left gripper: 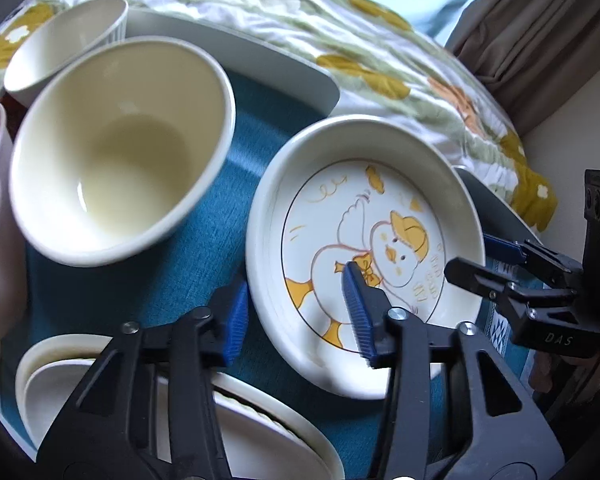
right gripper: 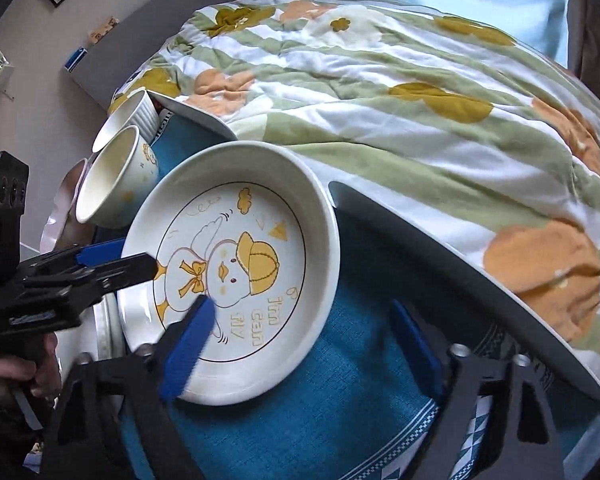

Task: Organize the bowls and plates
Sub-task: 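Grasp the rim of the smaller duck-print plate with both grippers, then carry the duck-print plate onto the white plate with both grippers, then open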

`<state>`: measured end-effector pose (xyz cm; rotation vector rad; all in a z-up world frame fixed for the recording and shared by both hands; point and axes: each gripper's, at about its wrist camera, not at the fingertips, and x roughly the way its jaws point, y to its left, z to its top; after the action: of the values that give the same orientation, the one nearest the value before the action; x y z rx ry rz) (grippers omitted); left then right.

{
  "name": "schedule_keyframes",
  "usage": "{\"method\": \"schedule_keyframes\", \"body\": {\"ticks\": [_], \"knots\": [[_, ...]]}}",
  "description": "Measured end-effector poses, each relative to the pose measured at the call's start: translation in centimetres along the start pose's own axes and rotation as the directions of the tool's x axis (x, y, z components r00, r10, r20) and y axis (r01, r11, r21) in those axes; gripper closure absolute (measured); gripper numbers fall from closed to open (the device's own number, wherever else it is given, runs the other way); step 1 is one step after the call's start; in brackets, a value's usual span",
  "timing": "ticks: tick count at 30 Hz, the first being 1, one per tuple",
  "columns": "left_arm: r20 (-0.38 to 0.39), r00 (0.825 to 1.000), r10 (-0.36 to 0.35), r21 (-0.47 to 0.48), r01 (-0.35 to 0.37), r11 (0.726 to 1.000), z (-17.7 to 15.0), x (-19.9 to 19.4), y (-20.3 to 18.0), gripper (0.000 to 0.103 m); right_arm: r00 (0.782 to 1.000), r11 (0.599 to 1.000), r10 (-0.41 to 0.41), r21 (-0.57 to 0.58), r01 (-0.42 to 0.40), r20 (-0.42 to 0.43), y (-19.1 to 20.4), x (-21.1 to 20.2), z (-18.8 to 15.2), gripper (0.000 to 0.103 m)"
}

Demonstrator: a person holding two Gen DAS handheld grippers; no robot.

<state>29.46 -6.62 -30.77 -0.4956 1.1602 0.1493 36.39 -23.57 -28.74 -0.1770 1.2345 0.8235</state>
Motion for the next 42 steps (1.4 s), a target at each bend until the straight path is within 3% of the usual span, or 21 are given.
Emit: {"method": "schedule_keyframes", "body": {"ticks": [2, 6, 9, 17, 29, 35, 42], "knots": [[0.009, 1.0, 0.005, 0.001, -0.005, 1.0, 0.0, 0.0, 0.0, 0.065, 1.0, 0.999, 0.024, 0.021, -0.024, -0.009, -0.2, 0.6, -0.1, 0.052], [0.006, 1.0, 0.013, -0.024, -0.013, 1.0, 0.0, 0.1, 0.7, 0.078, 1.0, 1.0, 0.013, 0.016, -0.014, 0.009, -0.2, 0.9, -0.2, 0.079], [-0.001, 0.999, 0.038, -0.019, -0.038, 0.999, 0.0, 0.2, 0.9, 0.087, 1.0, 0.999, 0.001, 0.032, -0.002, 0.023, -0.3, 0.9, -0.3, 0.087], [0.032, 0.999, 0.032, 0.0, -0.032, 0.999, -0.3, -0.6, 0.6, 0.088, 0.999, 1.0, -0.015, 0.014, 0.014, 0.047, -0.1, 0.3, -0.3, 0.088], [0.131, 0.991, 0.0, 0.093, -0.012, 0.996, -1.2, -7.6, -2.2, 0.088, 0.989, 0.999, -0.041, 0.021, 0.038, 0.144, 1.6, -5.3, -1.4, 0.088], [0.169, 0.984, -0.06, 0.163, 0.032, 0.986, -2.4, -12.7, -1.7, 0.088, 0.978, 0.996, -0.075, 0.067, 0.063, 0.195, 5.1, -9.4, -3.1, 0.088], [0.151, 0.978, -0.144, 0.28, 0.097, 0.955, -4.3, -17.2, 1.6, 0.088, 0.956, 0.981, -0.159, 0.151, 0.124, 0.245, 11.3, -11.7, -6.1, 0.088]]}}
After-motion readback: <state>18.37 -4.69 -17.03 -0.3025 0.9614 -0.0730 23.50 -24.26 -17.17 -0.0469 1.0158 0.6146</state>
